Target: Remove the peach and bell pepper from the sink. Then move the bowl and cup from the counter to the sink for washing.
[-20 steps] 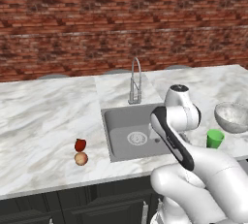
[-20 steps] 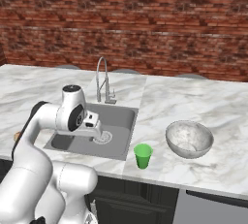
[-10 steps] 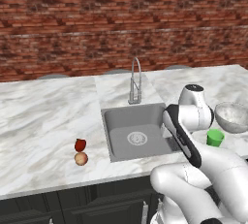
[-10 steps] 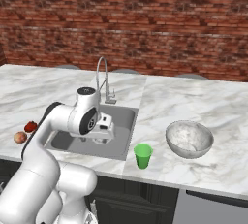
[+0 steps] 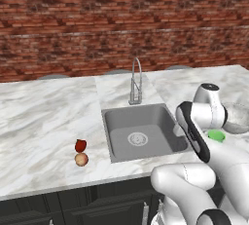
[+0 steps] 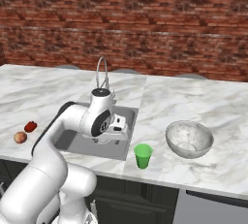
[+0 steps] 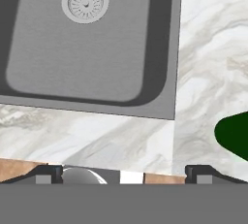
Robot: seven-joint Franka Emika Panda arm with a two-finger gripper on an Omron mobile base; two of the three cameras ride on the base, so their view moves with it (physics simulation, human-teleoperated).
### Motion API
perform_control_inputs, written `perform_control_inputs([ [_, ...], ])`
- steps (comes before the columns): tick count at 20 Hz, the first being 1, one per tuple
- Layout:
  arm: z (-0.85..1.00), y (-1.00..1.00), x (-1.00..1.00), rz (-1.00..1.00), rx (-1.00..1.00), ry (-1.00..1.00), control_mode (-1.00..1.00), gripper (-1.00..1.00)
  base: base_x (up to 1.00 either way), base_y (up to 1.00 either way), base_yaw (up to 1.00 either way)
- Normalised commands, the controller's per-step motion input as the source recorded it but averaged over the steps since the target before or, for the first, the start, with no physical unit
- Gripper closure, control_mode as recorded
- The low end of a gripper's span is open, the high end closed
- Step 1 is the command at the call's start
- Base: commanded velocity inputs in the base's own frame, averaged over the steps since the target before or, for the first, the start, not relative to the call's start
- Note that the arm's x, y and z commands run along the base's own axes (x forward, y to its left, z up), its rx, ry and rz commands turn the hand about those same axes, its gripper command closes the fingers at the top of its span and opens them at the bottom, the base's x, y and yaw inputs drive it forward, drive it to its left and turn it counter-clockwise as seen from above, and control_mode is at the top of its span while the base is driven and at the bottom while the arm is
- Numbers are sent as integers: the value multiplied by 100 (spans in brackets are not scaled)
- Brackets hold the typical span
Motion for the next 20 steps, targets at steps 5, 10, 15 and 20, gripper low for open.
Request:
perform_control_inputs([
  [5,4,-44,0,0,0,0,-100,-100,0,0,0],
  [10,1,-42,0,0,1,-1,-100,-100,0,0,0],
  [15,0,-35,2,0,0,0,-100,-100,0,0,0],
  [20,0,-24,3,0,0,-1,-100,-100,0,0,0],
])
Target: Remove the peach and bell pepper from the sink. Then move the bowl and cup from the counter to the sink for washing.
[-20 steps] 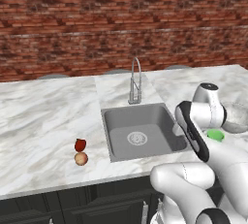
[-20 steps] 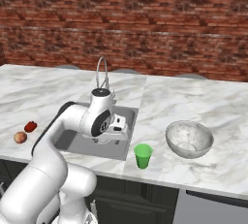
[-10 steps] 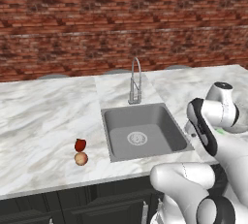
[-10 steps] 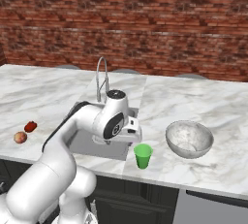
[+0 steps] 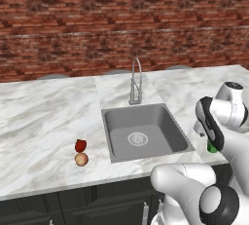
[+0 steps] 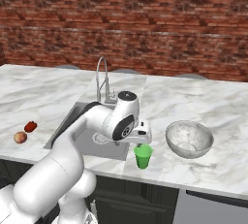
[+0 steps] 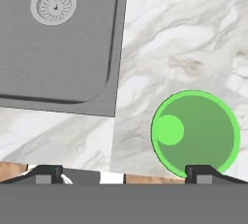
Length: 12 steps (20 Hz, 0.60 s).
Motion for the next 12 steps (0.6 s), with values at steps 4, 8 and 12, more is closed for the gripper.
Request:
perform_control_inputs([
  [4,-2,-16,7,0,0,0,-100,-100,0,0,0],
  [8,-4,-11,12,0,0,0,-100,-100,0,0,0],
  [12,-8,-11,13,0,0,0,-100,-100,0,0,0],
])
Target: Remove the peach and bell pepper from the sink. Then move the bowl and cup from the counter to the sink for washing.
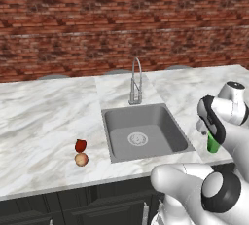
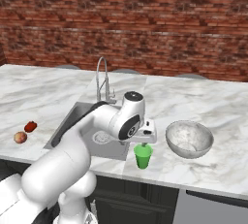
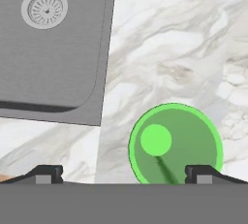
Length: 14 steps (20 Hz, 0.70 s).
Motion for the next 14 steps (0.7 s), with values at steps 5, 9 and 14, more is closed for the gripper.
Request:
perform_control_inputs([
  [5,-12,-4,5,0,1,0,-100,-100,0,0,0],
  [9,-15,-3,5,0,0,0,-100,-100,0,0,0],
  [14,-13,-2,6,0,0,0,-100,-100,0,0,0],
])
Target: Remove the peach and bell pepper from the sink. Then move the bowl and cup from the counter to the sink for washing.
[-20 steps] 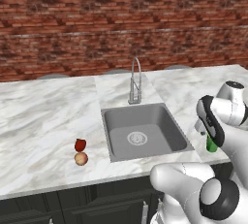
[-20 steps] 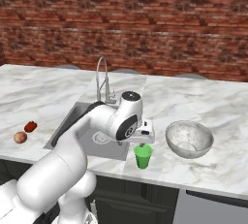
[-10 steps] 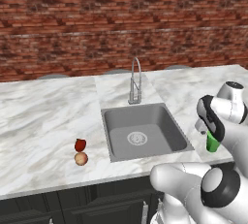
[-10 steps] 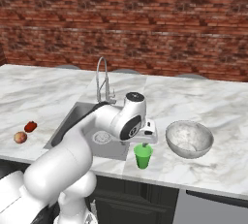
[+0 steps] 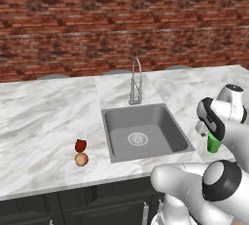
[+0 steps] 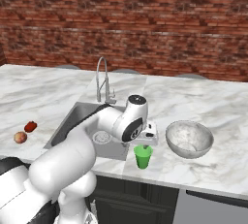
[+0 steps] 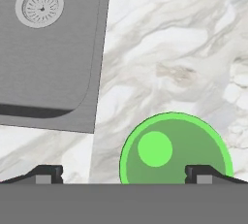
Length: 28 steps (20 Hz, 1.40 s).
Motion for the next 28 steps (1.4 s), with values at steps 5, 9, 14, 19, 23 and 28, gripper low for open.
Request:
perform_control_inputs([
  [5,-12,-3,7,0,0,0,-100,-100,0,0,0],
  [9,-13,-5,9,0,0,0,-100,-100,0,0,0],
  [14,-13,-6,6,0,0,0,-100,-100,0,0,0],
  [19,-11,-6,6,0,0,0,-100,-100,0,0,0],
  [23,-9,-7,7,0,0,0,-100,-100,0,0,0],
  [28,-10,-2,1,0,0,0,-100,-100,0,0,0],
])
